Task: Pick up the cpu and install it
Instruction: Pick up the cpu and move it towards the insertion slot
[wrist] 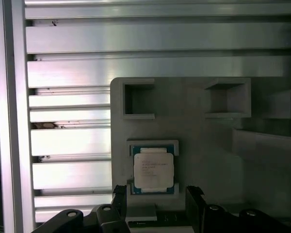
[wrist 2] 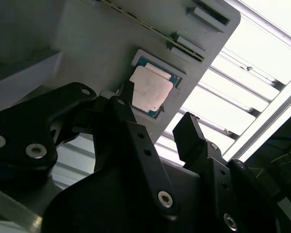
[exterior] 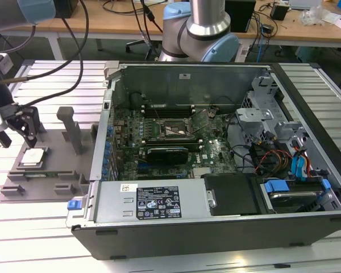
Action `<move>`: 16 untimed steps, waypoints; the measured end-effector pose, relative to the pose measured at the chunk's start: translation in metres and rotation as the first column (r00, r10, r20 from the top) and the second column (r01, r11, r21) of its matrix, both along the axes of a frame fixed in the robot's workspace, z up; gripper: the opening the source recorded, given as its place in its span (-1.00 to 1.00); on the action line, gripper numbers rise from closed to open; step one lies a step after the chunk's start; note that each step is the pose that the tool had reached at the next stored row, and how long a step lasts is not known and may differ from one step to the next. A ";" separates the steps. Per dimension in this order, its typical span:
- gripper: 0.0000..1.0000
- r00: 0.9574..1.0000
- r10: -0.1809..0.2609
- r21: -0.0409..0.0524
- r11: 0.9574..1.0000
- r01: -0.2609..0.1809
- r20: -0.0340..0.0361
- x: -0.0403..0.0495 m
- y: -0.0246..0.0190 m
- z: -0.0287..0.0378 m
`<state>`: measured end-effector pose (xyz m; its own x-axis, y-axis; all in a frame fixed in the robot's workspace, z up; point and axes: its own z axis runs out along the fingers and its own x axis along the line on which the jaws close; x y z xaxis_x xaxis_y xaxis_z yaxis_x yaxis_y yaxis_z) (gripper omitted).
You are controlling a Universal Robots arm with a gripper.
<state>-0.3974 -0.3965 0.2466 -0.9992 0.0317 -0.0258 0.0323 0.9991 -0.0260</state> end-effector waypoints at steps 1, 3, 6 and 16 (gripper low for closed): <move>0.20 1.000 0.000 0.000 1.000 0.000 0.000 0.0000 0.0000 -0.0004; 0.20 1.000 0.000 0.000 1.000 0.000 0.000 0.0002 0.0000 -0.0013; 0.20 1.000 0.000 0.000 1.000 0.000 0.000 0.0004 0.0000 -0.0025; 0.20 1.000 0.000 0.000 1.000 0.000 0.000 0.0011 0.0000 -0.0064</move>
<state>-0.3963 -0.3965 0.2402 -0.9992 0.0316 -0.0259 0.0323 0.9991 -0.0260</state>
